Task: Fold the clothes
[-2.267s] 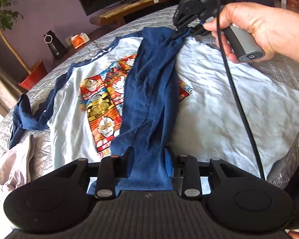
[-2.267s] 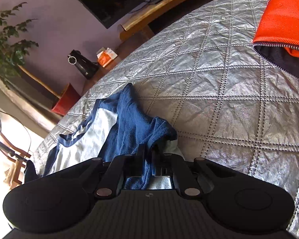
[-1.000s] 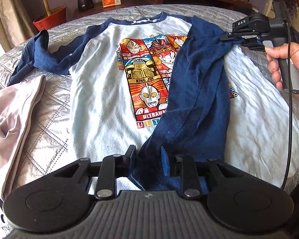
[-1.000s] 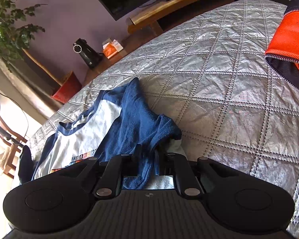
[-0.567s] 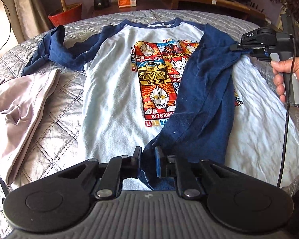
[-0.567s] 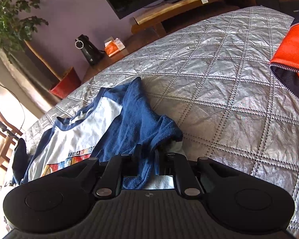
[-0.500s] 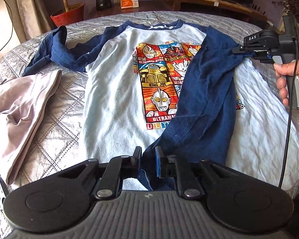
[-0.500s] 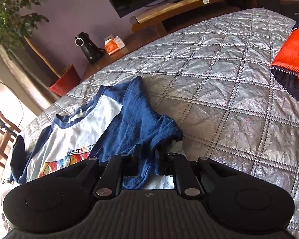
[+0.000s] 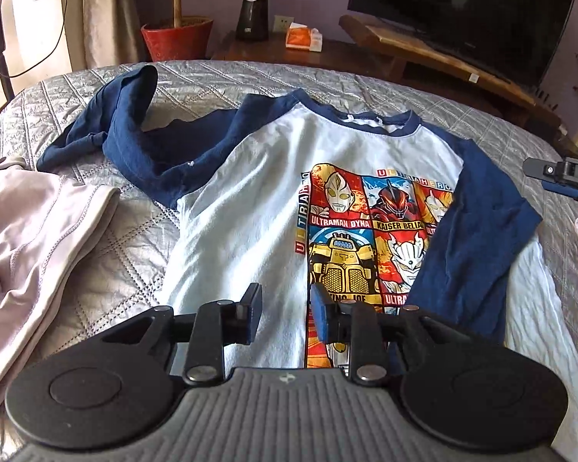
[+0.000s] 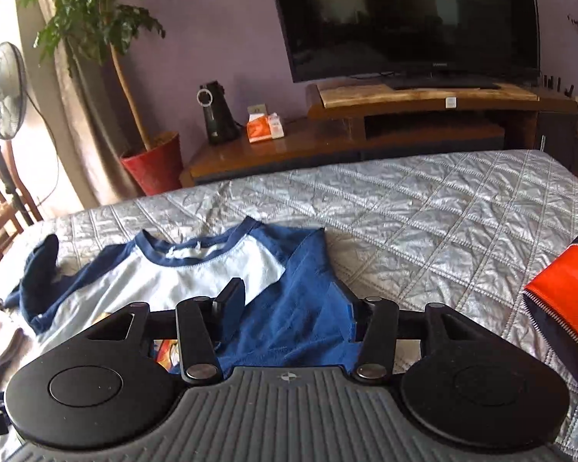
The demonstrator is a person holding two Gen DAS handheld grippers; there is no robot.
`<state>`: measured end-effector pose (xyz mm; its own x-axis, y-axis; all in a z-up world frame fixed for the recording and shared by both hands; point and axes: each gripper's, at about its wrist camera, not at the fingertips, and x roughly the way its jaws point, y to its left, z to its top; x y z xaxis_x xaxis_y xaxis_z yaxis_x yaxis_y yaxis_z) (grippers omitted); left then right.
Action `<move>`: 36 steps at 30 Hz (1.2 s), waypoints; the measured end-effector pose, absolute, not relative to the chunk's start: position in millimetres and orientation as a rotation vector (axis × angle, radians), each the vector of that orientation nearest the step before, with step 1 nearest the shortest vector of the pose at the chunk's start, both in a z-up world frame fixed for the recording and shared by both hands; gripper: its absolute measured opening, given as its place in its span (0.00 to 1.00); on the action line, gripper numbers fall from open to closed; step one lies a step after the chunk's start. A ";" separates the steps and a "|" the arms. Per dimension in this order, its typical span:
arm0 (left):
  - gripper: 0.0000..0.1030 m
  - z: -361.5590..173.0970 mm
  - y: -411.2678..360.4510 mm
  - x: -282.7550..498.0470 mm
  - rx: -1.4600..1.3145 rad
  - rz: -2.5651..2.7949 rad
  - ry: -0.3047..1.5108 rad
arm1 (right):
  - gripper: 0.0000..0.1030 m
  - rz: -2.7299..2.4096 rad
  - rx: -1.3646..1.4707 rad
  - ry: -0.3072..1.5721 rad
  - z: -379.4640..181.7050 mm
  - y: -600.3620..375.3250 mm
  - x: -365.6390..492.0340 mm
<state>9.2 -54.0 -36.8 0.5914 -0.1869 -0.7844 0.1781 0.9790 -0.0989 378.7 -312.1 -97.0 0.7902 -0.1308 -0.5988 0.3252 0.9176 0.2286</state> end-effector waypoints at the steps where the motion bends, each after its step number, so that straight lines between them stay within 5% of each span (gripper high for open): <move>1: 0.24 -40.7 -56.1 9.4 0.002 -0.204 0.896 | 0.54 -0.241 0.334 0.632 -104.2 -311.9 384.4; 9: 0.28 -45.8 -69.5 5.4 0.132 -0.175 0.794 | 0.59 -0.201 0.498 0.652 -143.8 -355.2 429.4; 13: 0.47 -44.6 -55.8 13.1 0.097 -0.153 0.815 | 0.55 -0.412 0.376 0.689 -146.5 -370.9 443.3; 16: 0.44 -42.5 -46.0 17.8 0.061 -0.137 0.829 | 0.56 -0.383 0.388 0.681 -133.3 -366.5 428.1; 20: 0.39 -39.4 -40.6 20.0 0.032 -0.127 0.829 | 0.73 -0.141 0.213 0.712 -108.6 -282.4 385.3; 30: 0.38 -29.1 -24.8 24.2 -0.018 -0.140 0.806 | 0.62 0.475 0.045 0.864 -94.3 -63.3 302.8; 35: 0.40 -26.7 -19.6 25.2 -0.027 -0.119 0.792 | 0.62 0.420 -0.110 0.894 -122.3 -25.3 313.8; 36: 0.41 -25.9 -15.9 26.2 -0.036 -0.107 0.790 | 0.55 0.419 -0.103 0.887 -120.5 -24.9 317.4</move>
<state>26.2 -15.9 -25.9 0.6985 -0.1093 -0.7072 0.0827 0.9940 -0.0720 317.4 -24.9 -120.5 0.5563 0.3121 -0.7702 -0.3964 0.9142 0.0841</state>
